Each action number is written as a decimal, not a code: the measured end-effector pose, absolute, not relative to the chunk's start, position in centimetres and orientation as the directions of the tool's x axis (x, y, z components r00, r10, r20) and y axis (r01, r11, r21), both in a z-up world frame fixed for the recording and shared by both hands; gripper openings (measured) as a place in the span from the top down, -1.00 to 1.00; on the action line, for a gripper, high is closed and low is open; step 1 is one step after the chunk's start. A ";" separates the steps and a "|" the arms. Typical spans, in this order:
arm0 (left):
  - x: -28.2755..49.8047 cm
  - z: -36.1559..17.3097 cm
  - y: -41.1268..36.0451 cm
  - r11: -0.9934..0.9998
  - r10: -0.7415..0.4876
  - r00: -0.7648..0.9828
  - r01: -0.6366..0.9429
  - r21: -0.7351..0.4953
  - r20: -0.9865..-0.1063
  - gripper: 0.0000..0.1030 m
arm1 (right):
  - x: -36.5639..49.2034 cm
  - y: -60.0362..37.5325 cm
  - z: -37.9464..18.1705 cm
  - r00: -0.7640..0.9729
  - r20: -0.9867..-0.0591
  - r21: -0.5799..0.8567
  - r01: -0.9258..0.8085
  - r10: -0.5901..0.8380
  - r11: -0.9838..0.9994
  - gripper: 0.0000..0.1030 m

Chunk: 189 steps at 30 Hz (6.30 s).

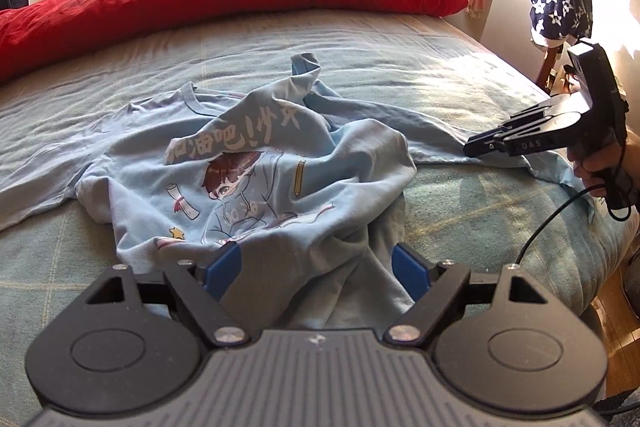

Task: Fold clothes
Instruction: 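Lay the pulled sleeve on the blanket and open the right gripper, then grasp the sleeve cuff again with the right gripper and pull it straight, then move the open right gripper back over the sleeve end, then pinch the sleeve end with the right gripper, pull outward, then release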

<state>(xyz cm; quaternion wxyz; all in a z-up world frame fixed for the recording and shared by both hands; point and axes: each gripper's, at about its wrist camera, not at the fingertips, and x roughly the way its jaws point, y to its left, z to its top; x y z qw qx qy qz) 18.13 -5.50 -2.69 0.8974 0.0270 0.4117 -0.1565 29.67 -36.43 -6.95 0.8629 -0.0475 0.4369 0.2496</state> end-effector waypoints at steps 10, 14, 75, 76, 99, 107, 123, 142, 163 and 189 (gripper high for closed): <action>17.4 -2.8 -5.9 0.948 -0.255 0.606 0.311 -0.071 -0.754 -0.62 | 27.6 -35.4 -6.3 0.501 -0.793 0.022 -0.546 0.347 0.838 0.59; 17.4 -2.9 -5.8 0.947 -0.263 0.601 0.310 -0.084 -0.754 -0.63 | 27.1 -33.5 -7.3 0.531 -0.799 -0.122 -0.603 0.282 0.788 0.58; 17.3 -2.7 -6.5 0.946 -0.252 0.597 0.318 -0.064 -0.761 -0.63 | 27.6 -42.8 -4.3 0.623 -0.772 -0.120 -0.342 0.129 0.932 0.95; 17.2 -2.7 -6.5 0.946 -0.252 0.597 0.318 -0.063 -0.761 -0.63 | 27.9 -43.6 -4.1 0.630 -0.769 -0.126 -0.315 0.108 0.941 0.95; 17.4 -2.0 -6.0 0.941 -0.269 0.608 0.332 -0.069 -0.747 -0.63 | 33.9 -45.1 -2.9 0.621 -0.756 0.049 -0.261 0.206 0.964 0.76; 17.7 -2.5 -4.8 0.952 -0.250 0.610 0.295 -0.077 -0.752 -0.64 | 38.1 -36.3 -4.0 0.568 -0.733 0.125 -0.426 0.373 0.896 0.76; 19.0 -4.2 -3.5 0.958 -0.251 0.591 0.266 -0.109 -0.766 -0.64 | 37.8 -32.2 -6.7 0.480 -0.753 0.157 -0.535 0.451 0.830 0.73; 19.4 -5.8 -2.8 0.965 -0.231 0.569 0.236 -0.112 -0.790 -0.65 | 39.7 -28.9 -8.9 0.600 -0.738 -0.010 -0.465 0.307 0.885 0.84; 19.1 -5.4 -2.6 0.962 -0.246 0.575 0.245 -0.122 -0.781 -0.65 | 39.0 -34.2 -7.8 0.617 -0.748 0.009 -0.360 0.245 0.933 0.69; 18.4 -4.4 -4.4 0.954 -0.250 0.576 0.284 -0.096 -0.778 -0.65 | 30.7 -45.6 -6.4 0.587 -0.800 -0.016 -0.230 0.125 0.973 0.94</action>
